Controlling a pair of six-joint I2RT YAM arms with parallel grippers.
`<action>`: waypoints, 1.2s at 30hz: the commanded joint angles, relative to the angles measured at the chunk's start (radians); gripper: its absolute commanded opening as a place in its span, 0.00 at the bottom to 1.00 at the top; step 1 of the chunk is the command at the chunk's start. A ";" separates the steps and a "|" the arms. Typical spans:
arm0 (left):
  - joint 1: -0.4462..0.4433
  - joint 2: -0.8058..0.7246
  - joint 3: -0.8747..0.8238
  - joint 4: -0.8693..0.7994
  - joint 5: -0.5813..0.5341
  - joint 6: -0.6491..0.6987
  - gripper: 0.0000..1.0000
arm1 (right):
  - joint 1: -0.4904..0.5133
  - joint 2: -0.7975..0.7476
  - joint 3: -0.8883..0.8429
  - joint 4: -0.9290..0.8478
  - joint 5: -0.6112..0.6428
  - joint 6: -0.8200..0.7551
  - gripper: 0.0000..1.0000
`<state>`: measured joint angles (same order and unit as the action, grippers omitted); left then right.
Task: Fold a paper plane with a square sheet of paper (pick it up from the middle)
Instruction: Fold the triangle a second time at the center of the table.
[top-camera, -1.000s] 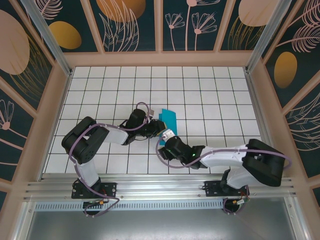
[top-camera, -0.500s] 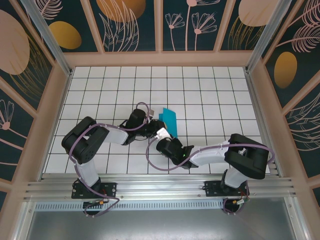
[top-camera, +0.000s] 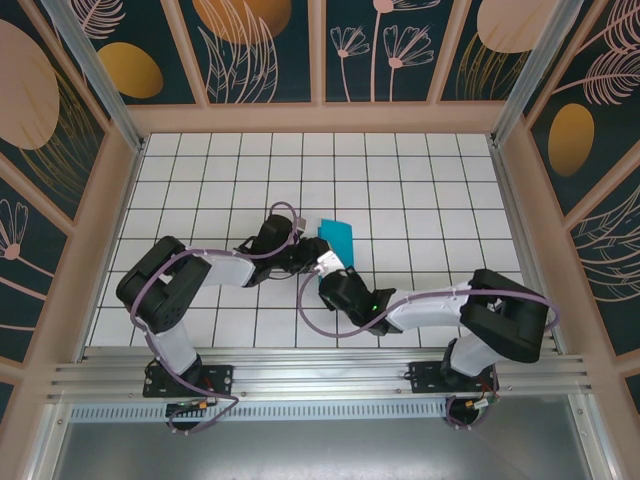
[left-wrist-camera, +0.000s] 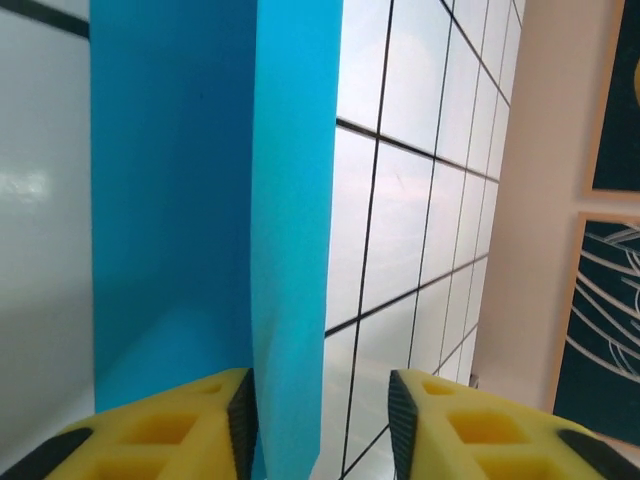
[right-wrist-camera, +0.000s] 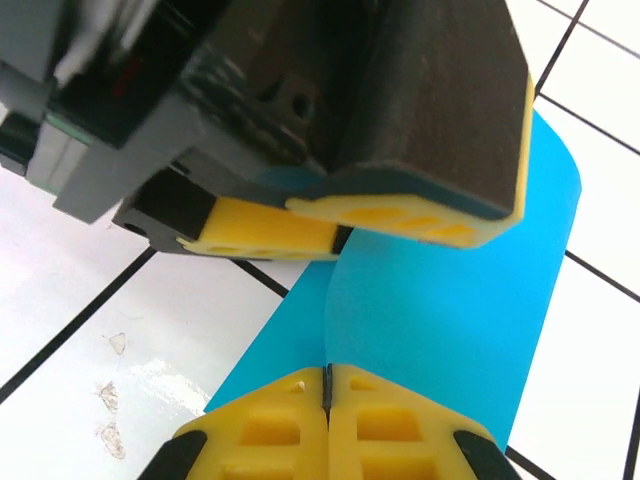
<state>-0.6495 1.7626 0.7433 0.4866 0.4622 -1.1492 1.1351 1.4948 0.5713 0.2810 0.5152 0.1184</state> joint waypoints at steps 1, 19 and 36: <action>-0.006 -0.042 0.043 -0.130 -0.110 0.047 0.47 | -0.068 -0.069 -0.032 0.004 -0.185 0.059 0.00; -0.023 -0.192 -0.012 -0.214 -0.290 0.034 0.54 | -0.530 -0.056 -0.037 0.012 -1.046 0.170 0.00; -0.036 -0.255 -0.011 -0.277 -0.431 0.005 0.53 | -0.482 -0.117 -0.055 0.074 -1.025 0.394 0.00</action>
<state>-0.6811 1.5478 0.7200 0.2539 0.0795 -1.1419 0.6193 1.4071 0.5106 0.3153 -0.5606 0.4389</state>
